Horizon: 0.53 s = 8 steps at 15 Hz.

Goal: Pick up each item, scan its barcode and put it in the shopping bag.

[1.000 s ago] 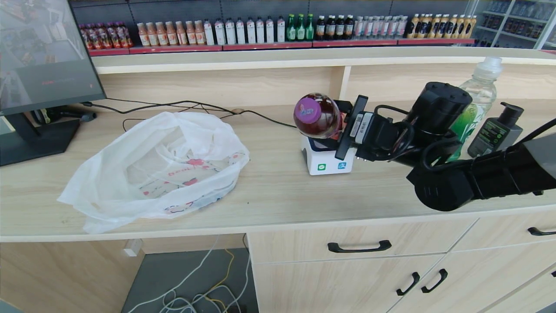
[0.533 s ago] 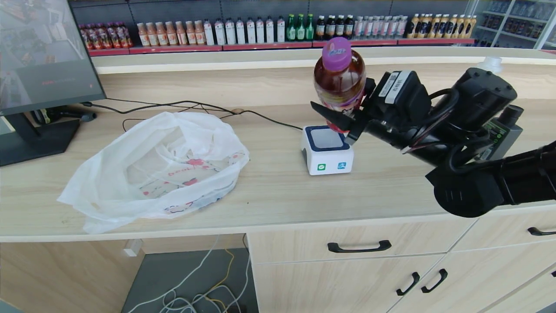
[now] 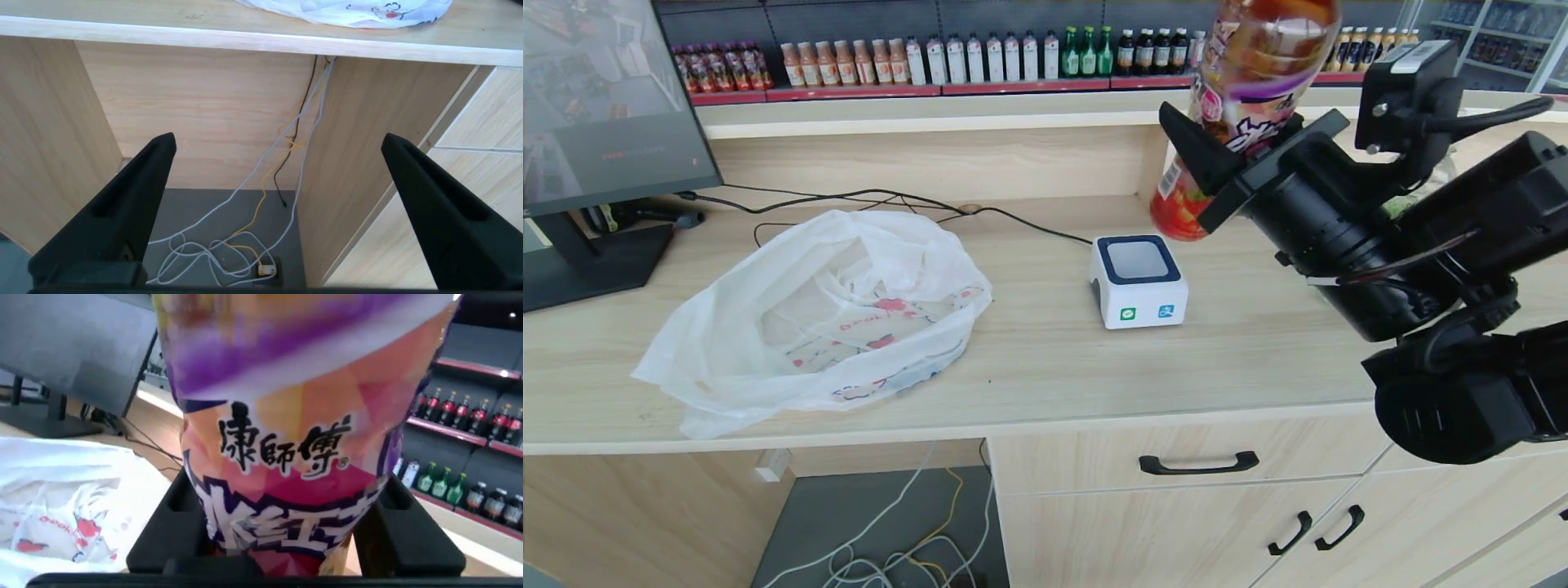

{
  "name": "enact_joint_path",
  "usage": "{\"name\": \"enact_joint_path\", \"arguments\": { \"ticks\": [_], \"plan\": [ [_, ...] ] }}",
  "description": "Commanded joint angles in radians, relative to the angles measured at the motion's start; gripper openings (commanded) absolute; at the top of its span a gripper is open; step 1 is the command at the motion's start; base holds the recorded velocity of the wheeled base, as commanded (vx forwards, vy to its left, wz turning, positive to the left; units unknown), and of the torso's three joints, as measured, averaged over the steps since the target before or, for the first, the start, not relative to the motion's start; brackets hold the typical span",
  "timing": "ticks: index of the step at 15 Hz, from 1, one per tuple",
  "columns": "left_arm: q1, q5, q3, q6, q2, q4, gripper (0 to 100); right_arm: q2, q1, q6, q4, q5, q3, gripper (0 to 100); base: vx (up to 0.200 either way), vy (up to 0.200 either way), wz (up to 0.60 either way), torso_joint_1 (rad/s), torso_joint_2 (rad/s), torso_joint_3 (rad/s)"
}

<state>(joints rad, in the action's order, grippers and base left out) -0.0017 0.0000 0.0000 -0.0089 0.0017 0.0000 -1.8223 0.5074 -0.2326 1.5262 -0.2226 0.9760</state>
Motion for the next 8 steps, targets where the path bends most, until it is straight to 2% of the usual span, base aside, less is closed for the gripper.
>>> {"name": "enact_joint_path", "arguments": {
  "ticks": [1, 3, 4, 5, 8],
  "plan": [
    [0.0, 0.0, 0.0, 0.0, 0.0, 0.0, 100, 0.035, 0.0, 0.064, 0.045, 0.065, -0.082, 0, 0.0, 0.0, 0.0, 0.0, 0.0, 0.0],
    [0.0, 0.0, 0.0, 0.0, 0.0, 0.0, 100, 0.08, -0.003, 0.134, 0.045, 0.16, -0.184, 0, 0.0, 0.0, 0.0, 0.0, 0.0, 0.0],
    [0.0, 0.0, 0.0, 0.0, 0.0, 0.0, 100, 0.08, -0.003, 0.134, 0.045, 0.16, -0.184, 0, 0.0, 0.0, 0.0, 0.0, 0.0, 0.0],
    [0.0, 0.0, 0.0, 0.0, 0.0, 0.0, 100, 0.129, -0.004, 0.167, 0.045, 0.195, -0.292, 0, 0.0, 0.0, 0.0, 0.0, 0.0, 0.0],
    [0.0, 0.0, 0.0, 0.0, 0.0, 0.0, 100, 0.138, -0.033, 0.188, 0.045, 0.236, -0.309, 0, 0.0, 0.0, 0.0, 0.0, 0.0, 0.0]
  ]
}}
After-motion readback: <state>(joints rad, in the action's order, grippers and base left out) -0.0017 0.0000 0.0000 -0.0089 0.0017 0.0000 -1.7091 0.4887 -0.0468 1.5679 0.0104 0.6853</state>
